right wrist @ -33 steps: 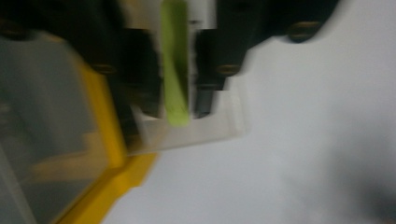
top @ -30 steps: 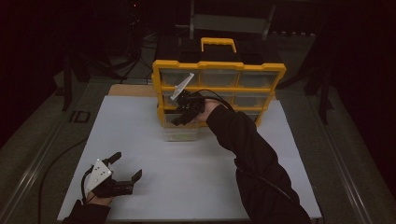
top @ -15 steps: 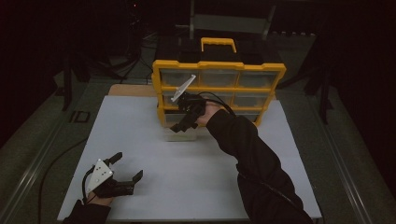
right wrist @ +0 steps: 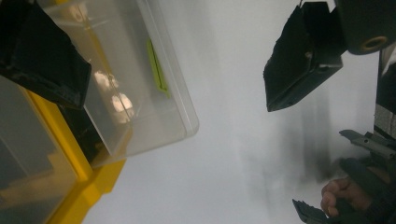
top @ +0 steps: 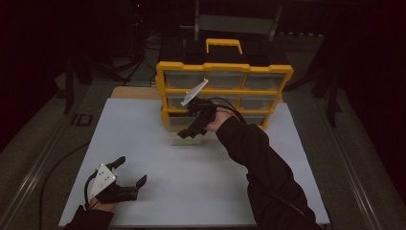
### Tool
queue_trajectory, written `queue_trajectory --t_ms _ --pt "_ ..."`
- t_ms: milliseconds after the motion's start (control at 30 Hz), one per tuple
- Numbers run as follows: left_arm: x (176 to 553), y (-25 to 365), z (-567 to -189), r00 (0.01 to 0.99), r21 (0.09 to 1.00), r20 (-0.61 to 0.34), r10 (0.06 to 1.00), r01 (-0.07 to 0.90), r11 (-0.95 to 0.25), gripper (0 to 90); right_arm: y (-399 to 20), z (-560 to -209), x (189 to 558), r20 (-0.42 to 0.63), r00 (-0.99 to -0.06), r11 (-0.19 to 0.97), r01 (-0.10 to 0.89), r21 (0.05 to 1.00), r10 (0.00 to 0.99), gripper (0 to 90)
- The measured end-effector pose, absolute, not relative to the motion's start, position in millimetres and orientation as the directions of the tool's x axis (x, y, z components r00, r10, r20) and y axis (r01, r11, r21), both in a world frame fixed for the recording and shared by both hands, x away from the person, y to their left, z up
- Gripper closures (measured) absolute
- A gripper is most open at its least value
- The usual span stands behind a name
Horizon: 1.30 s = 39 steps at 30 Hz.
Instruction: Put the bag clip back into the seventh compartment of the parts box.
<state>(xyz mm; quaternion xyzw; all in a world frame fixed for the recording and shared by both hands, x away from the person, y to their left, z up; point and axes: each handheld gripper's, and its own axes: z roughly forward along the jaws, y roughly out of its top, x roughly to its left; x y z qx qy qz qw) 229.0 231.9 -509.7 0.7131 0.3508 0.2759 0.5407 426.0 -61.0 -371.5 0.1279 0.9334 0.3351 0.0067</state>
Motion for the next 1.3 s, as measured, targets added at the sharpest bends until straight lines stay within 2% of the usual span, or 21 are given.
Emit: queue_trajectory --t_ms 1300 --pt "229 231 -510 0.602 0.964 0.025 0.798 0.198 -0.180 1.1 -147 -384 385 0.048 -0.924 0.695 0.319 0.644 0.379 7.6"
